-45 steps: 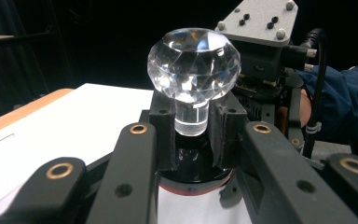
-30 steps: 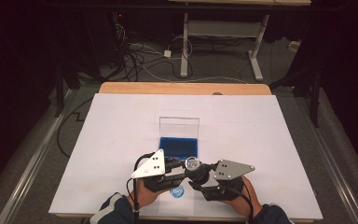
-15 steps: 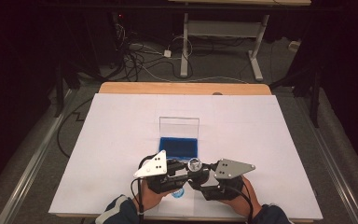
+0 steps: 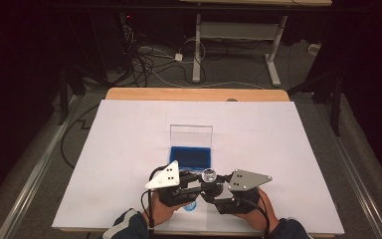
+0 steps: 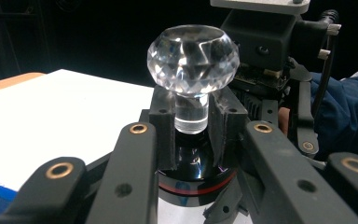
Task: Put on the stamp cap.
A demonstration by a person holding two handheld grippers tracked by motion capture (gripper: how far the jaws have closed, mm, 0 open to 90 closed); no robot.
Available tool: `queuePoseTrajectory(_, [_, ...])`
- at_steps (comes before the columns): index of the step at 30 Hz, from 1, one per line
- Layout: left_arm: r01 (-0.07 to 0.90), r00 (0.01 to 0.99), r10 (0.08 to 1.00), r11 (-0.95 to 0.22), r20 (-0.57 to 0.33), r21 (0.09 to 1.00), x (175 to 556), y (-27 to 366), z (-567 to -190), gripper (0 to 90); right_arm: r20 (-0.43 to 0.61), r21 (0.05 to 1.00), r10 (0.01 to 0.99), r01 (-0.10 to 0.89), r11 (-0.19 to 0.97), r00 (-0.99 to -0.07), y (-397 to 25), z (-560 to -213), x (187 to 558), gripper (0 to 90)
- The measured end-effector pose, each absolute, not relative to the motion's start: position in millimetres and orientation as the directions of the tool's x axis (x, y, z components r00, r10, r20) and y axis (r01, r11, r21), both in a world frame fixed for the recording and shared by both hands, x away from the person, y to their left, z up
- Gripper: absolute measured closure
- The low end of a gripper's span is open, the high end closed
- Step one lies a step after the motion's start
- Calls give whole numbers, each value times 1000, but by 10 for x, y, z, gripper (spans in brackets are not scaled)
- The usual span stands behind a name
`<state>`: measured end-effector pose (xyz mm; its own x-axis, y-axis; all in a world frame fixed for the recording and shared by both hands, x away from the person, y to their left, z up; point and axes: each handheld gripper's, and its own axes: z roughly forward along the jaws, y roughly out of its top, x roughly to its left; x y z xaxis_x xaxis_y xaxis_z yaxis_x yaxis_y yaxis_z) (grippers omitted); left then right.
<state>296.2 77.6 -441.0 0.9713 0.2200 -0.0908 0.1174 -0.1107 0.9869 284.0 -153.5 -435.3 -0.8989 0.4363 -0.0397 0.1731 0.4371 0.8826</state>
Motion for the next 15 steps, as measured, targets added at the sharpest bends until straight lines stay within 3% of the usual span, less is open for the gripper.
queuePoseTrajectory(15, [94,975,212,-126,-66,988,2947,774,-4406,716,-24,879,425,183,440,-905,-1536,-4345,2836,385])
